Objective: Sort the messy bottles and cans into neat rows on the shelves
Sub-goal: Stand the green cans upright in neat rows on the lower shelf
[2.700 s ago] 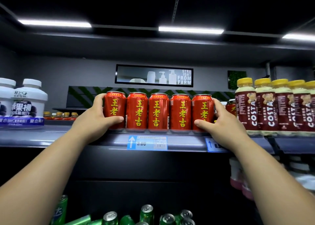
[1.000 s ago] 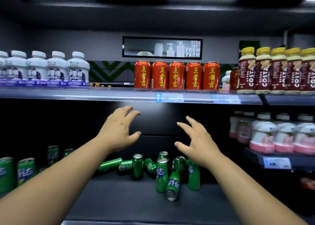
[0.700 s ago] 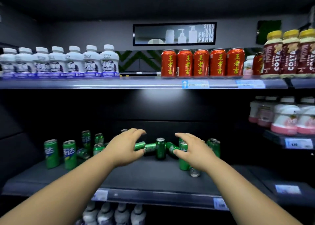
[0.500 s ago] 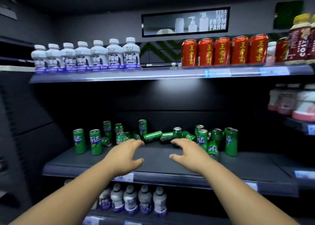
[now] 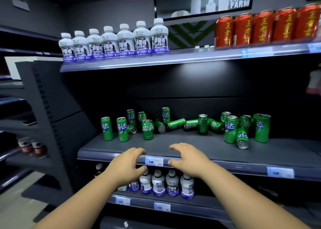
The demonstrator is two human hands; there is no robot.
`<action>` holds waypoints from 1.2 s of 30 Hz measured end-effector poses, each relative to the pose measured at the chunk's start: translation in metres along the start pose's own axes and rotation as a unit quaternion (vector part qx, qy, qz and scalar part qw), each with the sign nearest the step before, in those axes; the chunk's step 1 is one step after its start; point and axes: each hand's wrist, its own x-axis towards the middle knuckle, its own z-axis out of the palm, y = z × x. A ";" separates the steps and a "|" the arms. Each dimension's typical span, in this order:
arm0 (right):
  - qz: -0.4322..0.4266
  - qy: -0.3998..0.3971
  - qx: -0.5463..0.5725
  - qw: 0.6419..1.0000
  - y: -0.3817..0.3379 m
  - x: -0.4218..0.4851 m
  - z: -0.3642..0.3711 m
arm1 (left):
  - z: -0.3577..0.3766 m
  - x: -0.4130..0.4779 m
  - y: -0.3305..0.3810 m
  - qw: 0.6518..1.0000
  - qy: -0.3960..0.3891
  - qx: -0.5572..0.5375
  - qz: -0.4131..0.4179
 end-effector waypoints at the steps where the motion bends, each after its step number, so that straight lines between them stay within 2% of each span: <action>1: -0.002 -0.001 0.001 1.000 0.000 0.004 0.002 | 0.003 0.002 -0.003 1.000 -0.002 -0.001 -0.002; 8: -0.024 -0.013 0.019 0.999 0.008 0.059 0.010 | 0.014 0.035 -0.032 1.000 -0.003 0.005 -0.027; 16: -0.072 -0.040 0.022 0.996 0.016 0.169 0.023 | 0.011 0.096 -0.091 0.996 0.020 0.025 -0.088; 27: -0.145 -0.047 0.029 0.988 -0.025 0.283 0.069 | 0.007 0.129 -0.181 0.988 0.052 0.022 -0.143; 36: -0.088 -0.003 0.052 0.995 -0.068 0.355 0.095 | 0.002 0.190 -0.284 0.994 0.053 0.008 -0.098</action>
